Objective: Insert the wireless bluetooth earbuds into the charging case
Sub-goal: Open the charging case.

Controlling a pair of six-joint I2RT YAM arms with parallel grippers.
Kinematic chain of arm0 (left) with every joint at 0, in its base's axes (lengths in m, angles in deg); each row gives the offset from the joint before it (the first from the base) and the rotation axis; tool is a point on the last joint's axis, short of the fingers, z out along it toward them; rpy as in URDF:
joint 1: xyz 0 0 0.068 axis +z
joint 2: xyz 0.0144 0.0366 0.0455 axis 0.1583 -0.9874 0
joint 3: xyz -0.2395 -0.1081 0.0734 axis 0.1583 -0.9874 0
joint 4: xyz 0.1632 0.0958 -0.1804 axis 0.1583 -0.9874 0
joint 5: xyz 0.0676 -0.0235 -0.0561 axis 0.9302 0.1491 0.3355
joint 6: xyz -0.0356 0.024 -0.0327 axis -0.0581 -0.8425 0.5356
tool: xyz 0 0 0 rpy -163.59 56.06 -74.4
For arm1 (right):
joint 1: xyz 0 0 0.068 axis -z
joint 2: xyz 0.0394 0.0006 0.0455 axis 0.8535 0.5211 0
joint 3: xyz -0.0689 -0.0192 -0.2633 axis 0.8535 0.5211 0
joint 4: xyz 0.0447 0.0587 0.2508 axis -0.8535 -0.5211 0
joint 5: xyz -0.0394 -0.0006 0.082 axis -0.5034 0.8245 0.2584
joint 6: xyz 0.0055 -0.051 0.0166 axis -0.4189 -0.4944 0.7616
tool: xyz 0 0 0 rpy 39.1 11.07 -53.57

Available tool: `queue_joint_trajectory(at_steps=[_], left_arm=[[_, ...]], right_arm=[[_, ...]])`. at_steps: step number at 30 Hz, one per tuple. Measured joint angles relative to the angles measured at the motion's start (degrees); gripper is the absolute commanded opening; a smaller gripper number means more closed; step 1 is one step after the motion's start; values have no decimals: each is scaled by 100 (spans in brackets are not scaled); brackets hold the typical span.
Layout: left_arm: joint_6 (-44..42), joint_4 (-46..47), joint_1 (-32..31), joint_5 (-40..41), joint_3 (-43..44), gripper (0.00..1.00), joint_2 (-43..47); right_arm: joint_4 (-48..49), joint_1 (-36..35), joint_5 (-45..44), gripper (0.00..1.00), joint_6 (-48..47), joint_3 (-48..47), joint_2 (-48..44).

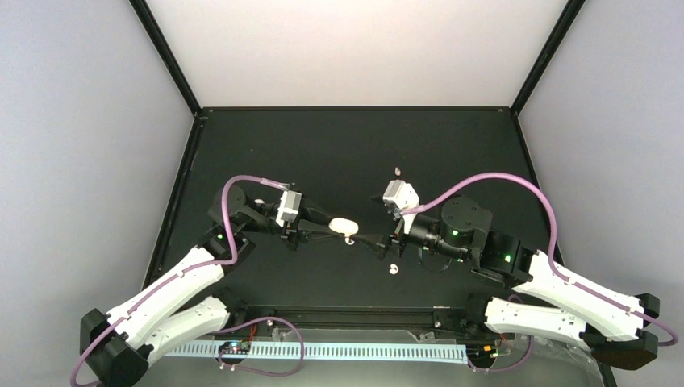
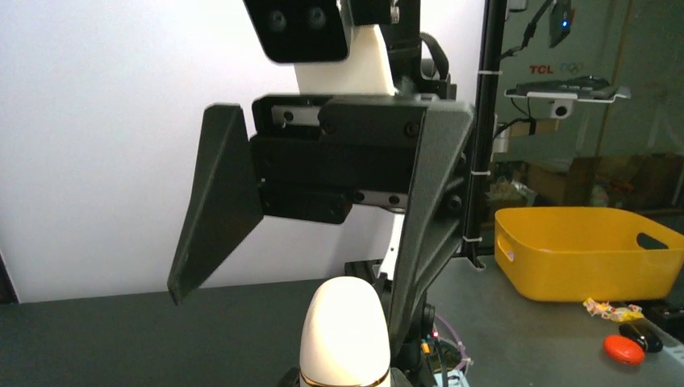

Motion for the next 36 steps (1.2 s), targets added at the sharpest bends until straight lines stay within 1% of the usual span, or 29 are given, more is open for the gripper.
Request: queue_joint_trajectory(at_steps=[9, 24, 36], left_arm=[[-391, -376, -48, 120, 0, 2, 63], [-544, -549, -92, 177, 0, 2, 66], [-555, -619, -129, 188, 0, 2, 63]], right_arm=[[319, 0, 22, 91, 0, 7, -39], [350, 0, 15, 91, -28, 7, 125], [216, 0, 7, 91, -234, 7, 59]])
